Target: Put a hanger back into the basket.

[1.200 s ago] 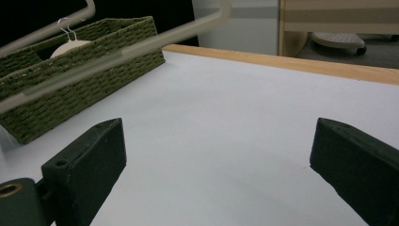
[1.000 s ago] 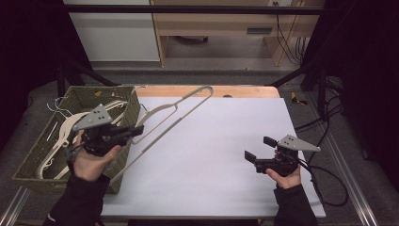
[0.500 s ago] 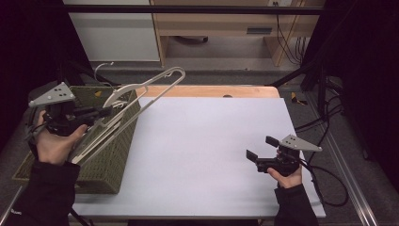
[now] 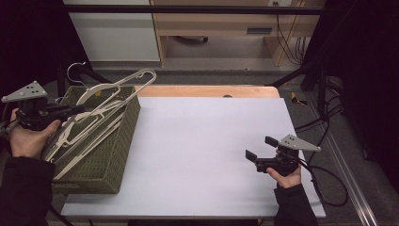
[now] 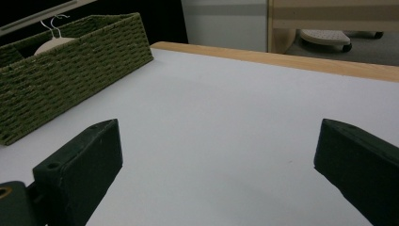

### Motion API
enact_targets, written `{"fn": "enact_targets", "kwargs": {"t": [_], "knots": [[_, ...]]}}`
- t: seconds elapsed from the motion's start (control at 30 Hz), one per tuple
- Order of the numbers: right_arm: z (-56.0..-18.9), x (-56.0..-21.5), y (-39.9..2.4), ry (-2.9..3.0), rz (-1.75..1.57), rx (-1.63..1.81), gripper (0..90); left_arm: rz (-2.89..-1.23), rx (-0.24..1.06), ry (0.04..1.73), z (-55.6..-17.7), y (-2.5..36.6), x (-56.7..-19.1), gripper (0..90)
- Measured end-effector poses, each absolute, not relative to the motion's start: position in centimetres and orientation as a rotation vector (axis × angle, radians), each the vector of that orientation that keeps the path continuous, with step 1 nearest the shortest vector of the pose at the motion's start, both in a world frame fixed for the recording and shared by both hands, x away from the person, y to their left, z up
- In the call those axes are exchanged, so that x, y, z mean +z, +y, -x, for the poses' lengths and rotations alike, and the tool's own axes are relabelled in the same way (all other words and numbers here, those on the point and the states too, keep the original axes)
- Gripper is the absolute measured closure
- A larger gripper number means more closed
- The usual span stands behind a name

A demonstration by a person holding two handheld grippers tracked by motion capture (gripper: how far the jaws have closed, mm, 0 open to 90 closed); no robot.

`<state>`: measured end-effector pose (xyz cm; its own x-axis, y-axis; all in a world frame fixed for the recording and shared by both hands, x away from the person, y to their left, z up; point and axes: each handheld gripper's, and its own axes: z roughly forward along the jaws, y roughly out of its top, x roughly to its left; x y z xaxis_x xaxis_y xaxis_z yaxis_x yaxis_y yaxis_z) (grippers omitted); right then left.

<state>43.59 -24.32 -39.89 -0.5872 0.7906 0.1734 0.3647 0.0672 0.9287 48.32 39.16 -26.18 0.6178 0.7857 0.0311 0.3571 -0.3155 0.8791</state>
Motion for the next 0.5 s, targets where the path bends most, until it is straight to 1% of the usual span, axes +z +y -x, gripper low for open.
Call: {"fn": "enact_targets", "kwargs": {"t": [0.3, 0.5], "knots": [[-43.7, -40.0, -24.2, 1.971, -1.153, 1.530, 1.8, -1.901, 0.580, 0.983, -49.7, 42.7, -28.4, 86.4], [-43.6, -39.9, -24.3, 1.974, -1.147, 1.531, 1.7, -1.907, 0.568, 1.016, -50.0, 44.4, -29.6, 86.4]]}}
